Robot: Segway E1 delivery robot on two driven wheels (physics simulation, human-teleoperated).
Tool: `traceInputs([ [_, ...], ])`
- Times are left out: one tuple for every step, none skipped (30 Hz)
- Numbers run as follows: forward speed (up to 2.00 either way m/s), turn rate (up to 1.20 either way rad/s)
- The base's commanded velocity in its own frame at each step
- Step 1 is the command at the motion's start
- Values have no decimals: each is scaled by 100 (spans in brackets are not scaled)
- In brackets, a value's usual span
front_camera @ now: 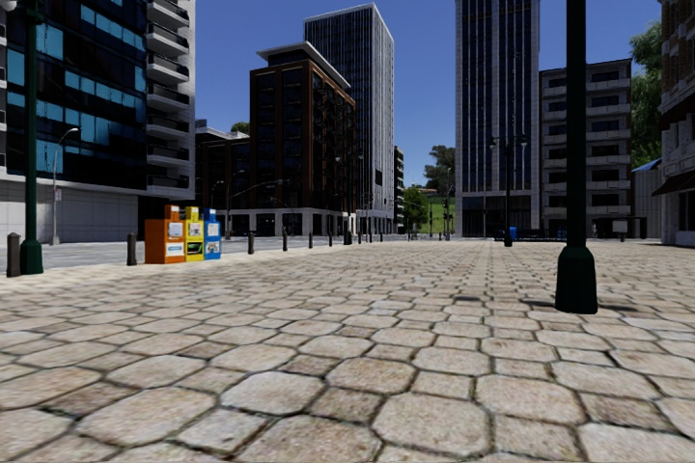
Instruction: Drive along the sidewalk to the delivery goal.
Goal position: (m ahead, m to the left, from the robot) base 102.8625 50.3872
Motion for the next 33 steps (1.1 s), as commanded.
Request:
traceInputs([
  [200,0],
  [200,0],
  [200,0],
  [200,0],
  [200,0],
  [200,0],
  [200,0],
  [200,0],
  [200,0],
  [200,0],
  [200,0],
  [200,0],
  [200,0],
  [200,0],
  [200,0],
  [200,0],
  [200,0],
  [200,0],
  [200,0],
  [200,0],
  [200,0],
  [200,0],
  [200,0],
  [200,0],
  [200,0],
  [200,0],
  [200,0],
  [200,0],
  [200,0],
  [200,0],
  [200,0],
  [200,0],
  [200,0],
])
